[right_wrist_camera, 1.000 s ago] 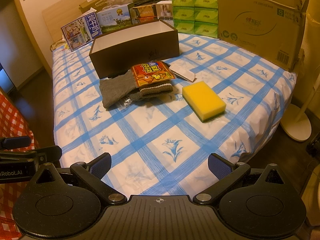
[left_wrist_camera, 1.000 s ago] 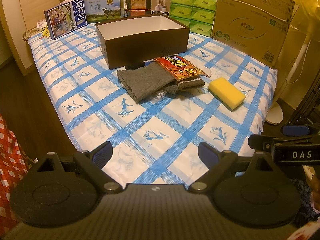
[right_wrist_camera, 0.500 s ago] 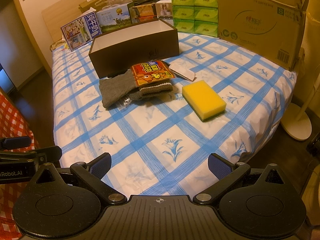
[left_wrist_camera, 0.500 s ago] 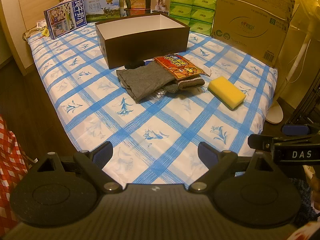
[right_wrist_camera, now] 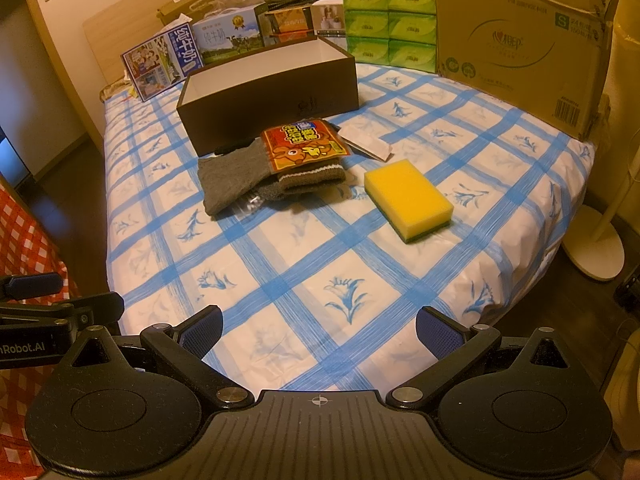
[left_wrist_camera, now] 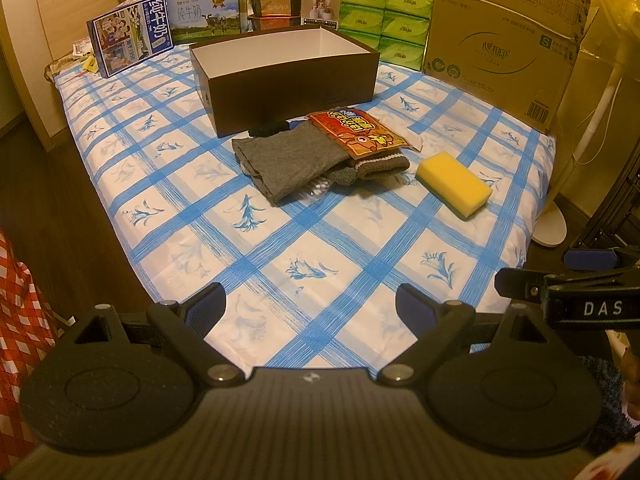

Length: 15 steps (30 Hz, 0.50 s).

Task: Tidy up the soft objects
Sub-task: 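Move both tools forward toward the pile of soft items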

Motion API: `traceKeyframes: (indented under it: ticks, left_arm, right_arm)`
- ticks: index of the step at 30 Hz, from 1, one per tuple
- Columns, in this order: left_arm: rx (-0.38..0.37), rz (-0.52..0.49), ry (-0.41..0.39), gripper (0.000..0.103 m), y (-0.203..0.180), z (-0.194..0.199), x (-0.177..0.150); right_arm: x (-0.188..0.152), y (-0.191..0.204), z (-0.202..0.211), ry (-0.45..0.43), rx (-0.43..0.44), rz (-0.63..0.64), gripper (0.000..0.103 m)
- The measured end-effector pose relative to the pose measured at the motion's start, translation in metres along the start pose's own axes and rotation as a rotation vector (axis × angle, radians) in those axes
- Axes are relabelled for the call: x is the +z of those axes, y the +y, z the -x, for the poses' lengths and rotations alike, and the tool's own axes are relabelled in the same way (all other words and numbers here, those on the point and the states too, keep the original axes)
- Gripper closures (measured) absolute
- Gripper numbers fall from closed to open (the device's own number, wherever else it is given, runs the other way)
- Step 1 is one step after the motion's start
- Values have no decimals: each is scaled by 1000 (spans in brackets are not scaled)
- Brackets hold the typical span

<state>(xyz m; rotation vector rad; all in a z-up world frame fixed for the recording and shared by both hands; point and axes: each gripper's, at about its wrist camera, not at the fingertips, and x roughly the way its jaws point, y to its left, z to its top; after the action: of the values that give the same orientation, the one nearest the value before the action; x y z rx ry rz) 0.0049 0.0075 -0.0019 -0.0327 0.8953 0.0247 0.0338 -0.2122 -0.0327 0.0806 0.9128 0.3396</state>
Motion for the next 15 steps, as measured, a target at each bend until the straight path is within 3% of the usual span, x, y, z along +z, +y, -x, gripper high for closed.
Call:
traceKeyframes:
  ticks: [15]
  left_arm:
    - [1, 0, 4, 12, 1, -1, 0]
  right_arm:
    - [1, -1, -2, 2, 1, -1, 1]
